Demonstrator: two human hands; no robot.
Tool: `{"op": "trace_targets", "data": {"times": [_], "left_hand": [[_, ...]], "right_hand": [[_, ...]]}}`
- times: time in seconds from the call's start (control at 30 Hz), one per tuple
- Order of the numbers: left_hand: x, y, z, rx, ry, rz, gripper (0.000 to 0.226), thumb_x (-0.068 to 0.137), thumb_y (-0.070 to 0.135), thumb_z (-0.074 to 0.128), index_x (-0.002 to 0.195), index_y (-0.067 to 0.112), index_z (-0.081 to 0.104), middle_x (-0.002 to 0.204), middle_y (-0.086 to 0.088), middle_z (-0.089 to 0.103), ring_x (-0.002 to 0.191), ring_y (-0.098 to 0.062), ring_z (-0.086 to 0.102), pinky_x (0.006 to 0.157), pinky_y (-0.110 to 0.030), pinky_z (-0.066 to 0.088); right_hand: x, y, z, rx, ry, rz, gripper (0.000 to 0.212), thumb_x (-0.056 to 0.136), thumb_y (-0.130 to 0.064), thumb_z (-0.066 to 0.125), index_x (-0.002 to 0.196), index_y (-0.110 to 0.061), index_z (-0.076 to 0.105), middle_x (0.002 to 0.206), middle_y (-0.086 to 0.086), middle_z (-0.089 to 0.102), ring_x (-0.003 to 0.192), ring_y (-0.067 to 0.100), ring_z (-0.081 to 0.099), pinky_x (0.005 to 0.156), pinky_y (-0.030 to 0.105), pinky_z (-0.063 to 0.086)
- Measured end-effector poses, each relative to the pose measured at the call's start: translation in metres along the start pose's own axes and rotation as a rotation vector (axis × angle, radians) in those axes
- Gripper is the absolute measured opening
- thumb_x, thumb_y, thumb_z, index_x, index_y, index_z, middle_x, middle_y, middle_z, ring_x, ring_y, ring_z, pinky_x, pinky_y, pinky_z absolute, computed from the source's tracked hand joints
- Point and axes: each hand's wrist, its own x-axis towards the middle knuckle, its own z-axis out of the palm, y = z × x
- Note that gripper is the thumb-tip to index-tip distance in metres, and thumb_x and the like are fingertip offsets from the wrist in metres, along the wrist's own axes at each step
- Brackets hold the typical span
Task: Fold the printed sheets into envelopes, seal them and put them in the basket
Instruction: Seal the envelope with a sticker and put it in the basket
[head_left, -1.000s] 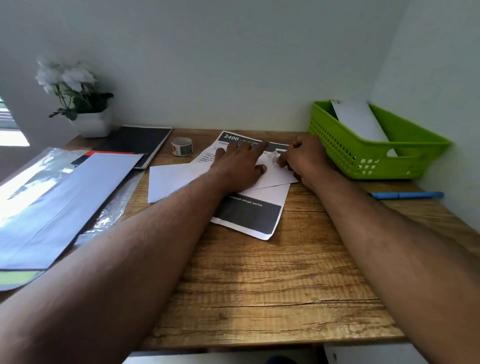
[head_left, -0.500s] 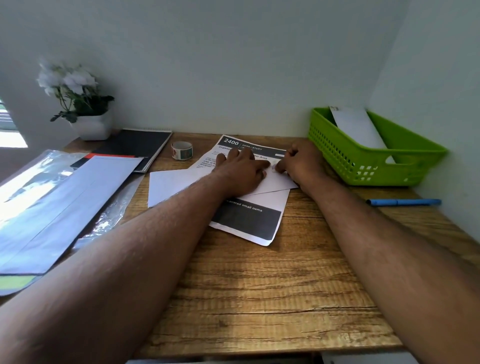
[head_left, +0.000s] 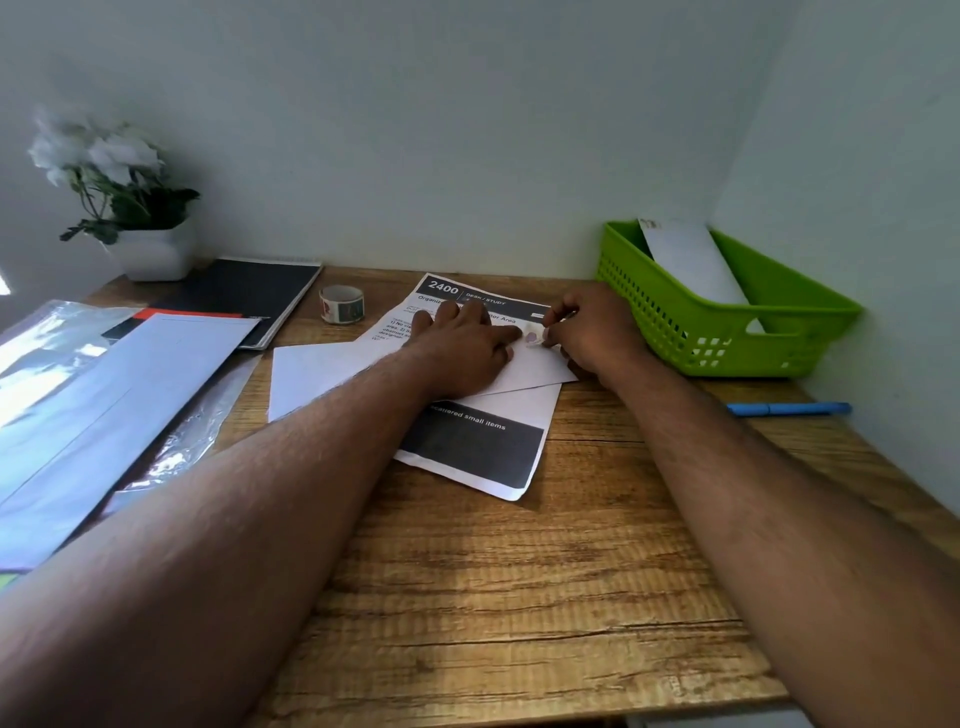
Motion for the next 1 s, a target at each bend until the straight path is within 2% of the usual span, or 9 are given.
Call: {"op": "trace_targets", "data": {"times": [0.37,0.47,0.63,0.77,0.83,1.0], "left_hand": [[-0.0008,-0.0003,-0.0015,0.012,-0.019,0.013,0.047,0.102,0.045,0.025,0.149,0.041,0.026,0.15,-0.01,0.029,0.141,-0.035,0.02,0.112,-0.058,0.018],[-0.0007,-0.0006,-0.0014,0.022,-0.018,0.019,0.047,0.102,0.046,0.025,0.149,0.041,0.026,0.149,-0.01,0.029,0.141,-0.035,0.021,0.112,-0.057,0.019],[-0.0007,-0.0017,-0.0014,0.02,-0.014,0.023,0.047,0.102,0.046,0.025,0.149,0.041,0.026,0.15,-0.009,0.029,0.141,-0.035,0.021,0.112,-0.057,0.018],[-0.0017,-0.0011,-0.0019,0.025,-0.008,0.032,0.047,0.103,0.045,0.025,0.149,0.04,0.028,0.149,-0.01,0.029,0.14,-0.036,0.022,0.112,-0.057,0.018],[-0.002,-0.0015,-0.0018,0.025,-0.009,0.036,0.047,0.103,0.044,0.026,0.149,0.039,0.029,0.149,-0.01,0.03,0.14,-0.036,0.022,0.112,-0.057,0.019],[-0.0019,-0.0013,-0.002,0.023,-0.012,0.034,0.047,0.103,0.044,0.026,0.149,0.039,0.029,0.149,-0.01,0.029,0.14,-0.036,0.022,0.112,-0.058,0.019]], "right_hand": [[-0.0031,-0.0023,-0.0009,-0.049,0.001,-0.05,0.016,0.066,-0.017,0.084,0.064,-0.021,0.068,0.07,0.002,0.066,0.069,0.021,0.064,0.063,0.034,0.055],[-0.004,-0.0029,-0.0023,-0.045,-0.018,-0.052,0.009,0.069,-0.011,0.079,0.068,-0.017,0.072,0.065,0.001,0.064,0.063,0.02,0.062,0.063,0.035,0.056],[-0.0033,-0.003,-0.0025,-0.046,-0.054,-0.022,0.01,0.071,-0.002,0.069,0.074,-0.01,0.074,0.056,0.002,0.061,0.05,0.018,0.055,0.056,0.032,0.051],[-0.0004,0.0005,-0.0035,-0.052,-0.06,-0.01,0.011,0.075,-0.007,0.063,0.074,-0.006,0.074,0.065,0.015,0.068,0.049,0.023,0.057,0.056,0.034,0.052],[0.0005,0.0032,-0.0039,-0.041,-0.079,-0.008,0.011,0.077,-0.008,0.064,0.078,-0.007,0.074,0.069,0.015,0.07,0.051,0.023,0.059,0.059,0.036,0.054],[0.0004,0.004,-0.0063,-0.089,-0.166,-0.054,0.014,0.079,-0.005,0.065,0.083,-0.013,0.076,0.056,-0.003,0.059,0.049,0.012,0.051,0.05,0.021,0.038]]}}
